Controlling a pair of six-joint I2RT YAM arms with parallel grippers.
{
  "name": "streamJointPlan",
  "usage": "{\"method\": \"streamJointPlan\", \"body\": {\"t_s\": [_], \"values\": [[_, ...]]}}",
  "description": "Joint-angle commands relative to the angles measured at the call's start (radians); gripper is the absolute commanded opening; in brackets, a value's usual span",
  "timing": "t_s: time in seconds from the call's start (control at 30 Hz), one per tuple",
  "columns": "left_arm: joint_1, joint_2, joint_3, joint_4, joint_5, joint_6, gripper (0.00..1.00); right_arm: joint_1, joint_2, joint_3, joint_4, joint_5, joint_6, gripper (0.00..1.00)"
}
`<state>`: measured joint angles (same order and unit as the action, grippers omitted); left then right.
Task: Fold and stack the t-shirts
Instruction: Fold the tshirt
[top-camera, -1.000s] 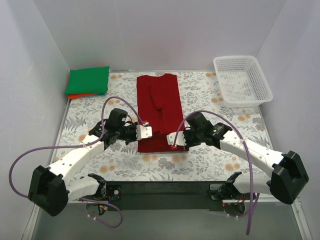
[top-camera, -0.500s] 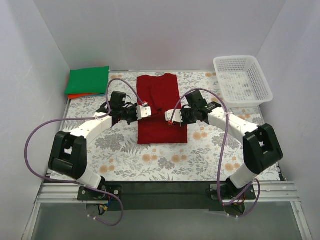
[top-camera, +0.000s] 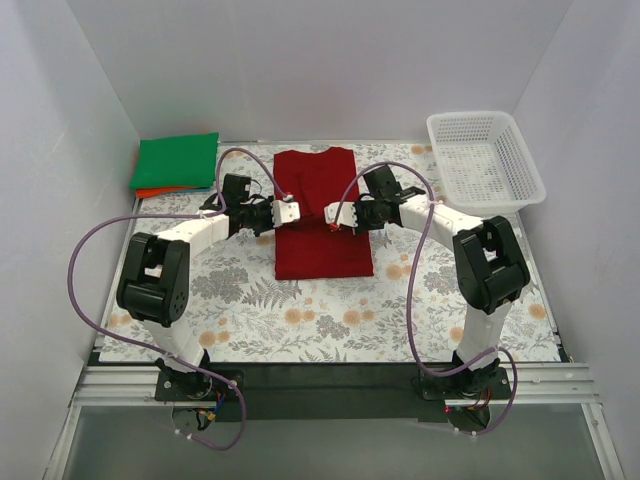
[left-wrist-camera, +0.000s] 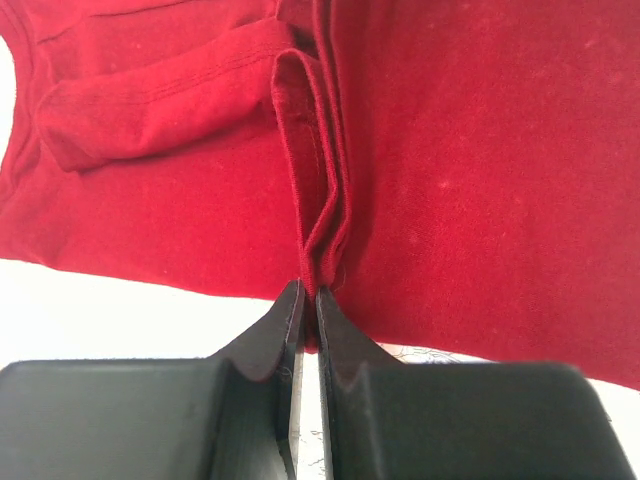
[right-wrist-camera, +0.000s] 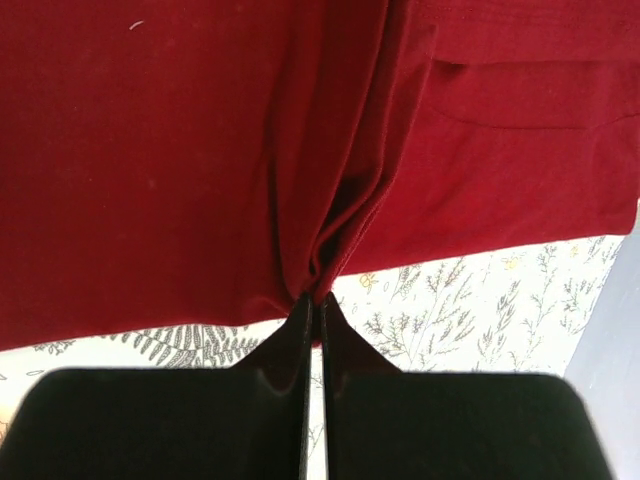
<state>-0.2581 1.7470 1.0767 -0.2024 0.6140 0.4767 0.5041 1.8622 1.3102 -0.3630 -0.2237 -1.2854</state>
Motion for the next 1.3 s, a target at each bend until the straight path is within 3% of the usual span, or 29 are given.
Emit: {"method": "streamJointPlan", "body": {"t_s": [0.0,0.07,0.1,0.17,0.2,0.23,0.4,0.53,0.7,0.9,1.27], "values": [[0.008,0.002,0.032,0.027,0.012,0.037,0.00,-0.007,0.014,0.060,0.022,-0.003,-0.040,0.04],[0.011,0.011,0.034,0.031,-0.006,0.036,0.00,-0.007,0.023,0.072,0.025,0.010,-0.019,0.17],[0.011,0.016,0.032,0.047,-0.017,0.030,0.06,-0.007,0.023,0.081,0.027,0.017,-0.008,0.35],[0.013,0.019,0.042,0.073,-0.049,-0.024,0.21,-0.009,0.009,0.081,0.026,0.033,0.014,0.57],[0.014,0.017,0.051,0.075,-0.053,-0.036,0.26,-0.013,0.000,0.080,0.027,0.037,0.018,0.67],[0.017,0.000,0.060,0.077,-0.057,-0.053,0.36,-0.016,-0.011,0.075,0.026,0.044,0.027,0.68],[0.023,-0.115,0.032,0.028,-0.051,-0.177,0.43,-0.027,-0.144,0.026,-0.005,0.035,0.069,0.68],[0.016,-0.272,-0.078,-0.069,0.030,-0.199,0.45,-0.015,-0.250,-0.049,-0.132,-0.034,0.121,0.62],[-0.094,-0.388,-0.248,-0.127,0.006,-0.230,0.45,0.068,-0.342,-0.218,-0.140,-0.036,0.158,0.54],[-0.184,-0.409,-0.397,-0.048,-0.066,-0.271,0.49,0.154,-0.316,-0.291,-0.105,-0.019,0.210,0.50],[-0.196,-0.295,-0.477,0.096,-0.140,-0.230,0.50,0.165,-0.209,-0.385,0.019,0.034,0.212,0.45]]}}
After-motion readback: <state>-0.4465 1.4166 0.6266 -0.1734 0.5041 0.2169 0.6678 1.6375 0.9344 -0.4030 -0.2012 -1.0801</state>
